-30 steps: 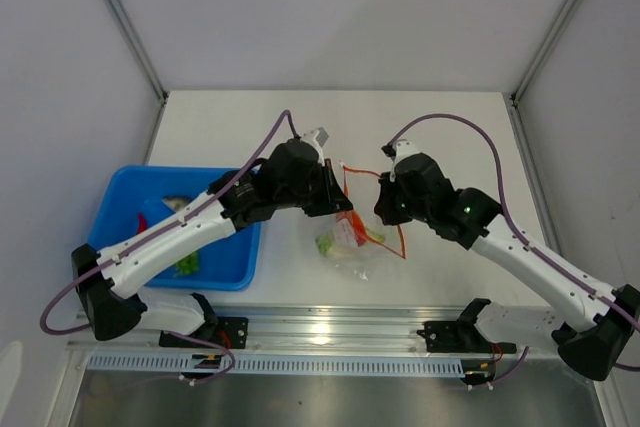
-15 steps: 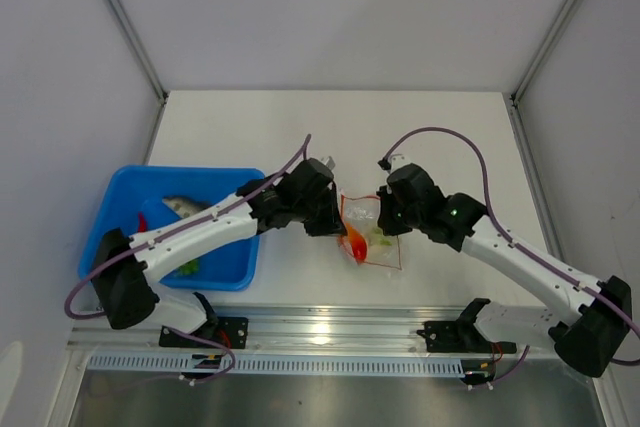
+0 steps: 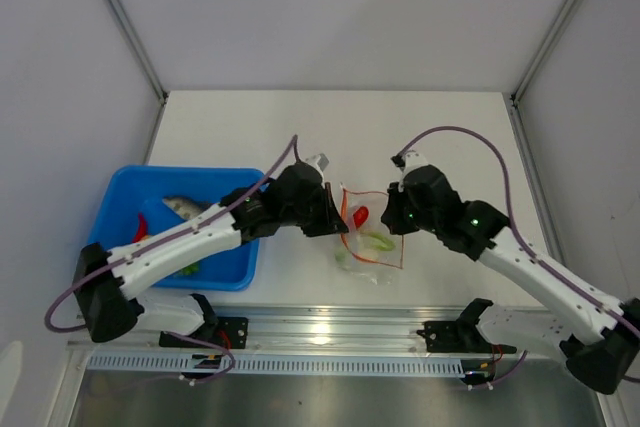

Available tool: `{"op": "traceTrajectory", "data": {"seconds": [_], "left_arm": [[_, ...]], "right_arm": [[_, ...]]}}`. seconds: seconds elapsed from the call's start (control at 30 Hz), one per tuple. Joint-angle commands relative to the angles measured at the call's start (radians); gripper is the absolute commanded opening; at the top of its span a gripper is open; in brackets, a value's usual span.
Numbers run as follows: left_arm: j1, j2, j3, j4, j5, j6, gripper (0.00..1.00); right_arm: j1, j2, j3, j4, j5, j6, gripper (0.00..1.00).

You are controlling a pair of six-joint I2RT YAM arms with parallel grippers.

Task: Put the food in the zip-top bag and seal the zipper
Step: Adjust the zipper food storage bag at the center of the board.

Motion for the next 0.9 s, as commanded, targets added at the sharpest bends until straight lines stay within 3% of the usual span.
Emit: {"op": "traceTrajectory", "data": {"seconds": [0.0,0.27,0.6,0.87], "left_arm": [[-0.003,0.060,-0.023,-0.002,-0.001,-0.026,0.01],[-0.038,-0.077,0.131,-0.045,-0.062,0.008,0.00],[-0.004,0.015,-0.007,-0.010,-0.013,-0.019,0.01],[0.012,-0.008,0.068,-0.082,-0.081,0.039,0.01]], "right_arm": [[-0.008,0.097,-0.039,0.017,0.039,-0.001,0.00],[-0.008,-0.021,0.163,-0.100,0.099,-0.037,0.00],[-0.019,0.031,-0.056,0.007,0.061,0.003,0.00],[-0.020,0.042,0.030,-0.010,0.069,-0.035,0.00]]}}
